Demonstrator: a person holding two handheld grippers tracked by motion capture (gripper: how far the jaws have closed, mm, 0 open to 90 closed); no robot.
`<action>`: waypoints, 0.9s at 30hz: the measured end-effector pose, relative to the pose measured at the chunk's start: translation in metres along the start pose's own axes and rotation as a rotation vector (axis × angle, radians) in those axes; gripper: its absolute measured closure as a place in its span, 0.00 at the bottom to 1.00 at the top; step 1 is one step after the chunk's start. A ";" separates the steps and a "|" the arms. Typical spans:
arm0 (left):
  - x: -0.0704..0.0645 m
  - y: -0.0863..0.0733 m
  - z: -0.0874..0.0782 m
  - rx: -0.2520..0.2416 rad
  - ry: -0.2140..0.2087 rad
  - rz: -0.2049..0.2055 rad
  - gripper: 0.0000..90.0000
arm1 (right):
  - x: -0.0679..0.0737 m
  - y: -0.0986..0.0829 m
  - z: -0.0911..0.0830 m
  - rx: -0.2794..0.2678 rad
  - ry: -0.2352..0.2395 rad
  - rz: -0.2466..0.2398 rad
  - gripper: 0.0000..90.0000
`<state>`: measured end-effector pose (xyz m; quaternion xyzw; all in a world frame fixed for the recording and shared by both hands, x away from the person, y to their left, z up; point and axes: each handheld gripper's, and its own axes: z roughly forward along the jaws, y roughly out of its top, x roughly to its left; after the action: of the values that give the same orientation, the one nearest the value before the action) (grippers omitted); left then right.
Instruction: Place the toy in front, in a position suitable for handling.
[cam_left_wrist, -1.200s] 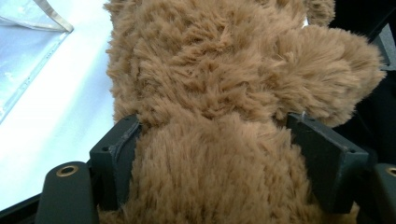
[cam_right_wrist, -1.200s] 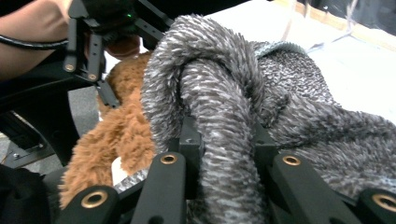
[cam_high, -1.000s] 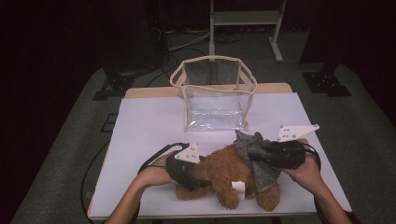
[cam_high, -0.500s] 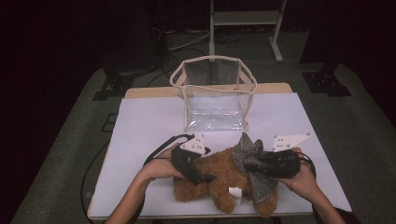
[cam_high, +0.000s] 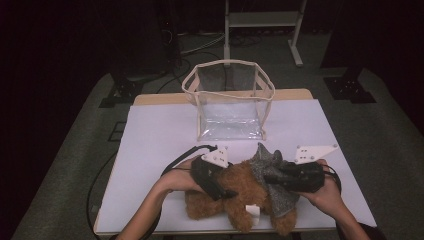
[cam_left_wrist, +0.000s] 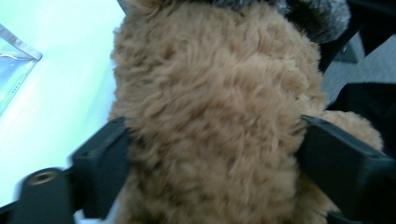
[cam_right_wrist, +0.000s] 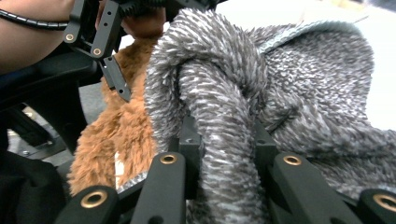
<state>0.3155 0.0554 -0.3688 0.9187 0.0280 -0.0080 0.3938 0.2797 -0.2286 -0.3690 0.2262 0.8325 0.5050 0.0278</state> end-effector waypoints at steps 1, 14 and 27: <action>0.000 0.003 0.002 0.006 0.000 0.007 0.09 | 0.000 0.000 0.001 0.000 0.005 -0.002 0.81; 0.007 0.032 0.039 0.132 -0.003 0.025 0.04 | -0.005 -0.003 0.001 0.011 -0.006 0.010 0.81; 0.020 0.042 0.021 0.076 0.118 0.086 0.40 | -0.024 0.014 -0.005 -0.017 -0.070 0.008 0.80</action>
<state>0.3379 0.0125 -0.3535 0.9322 0.0114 0.0618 0.3563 0.3045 -0.2366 -0.3593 0.2467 0.8258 0.5039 0.0571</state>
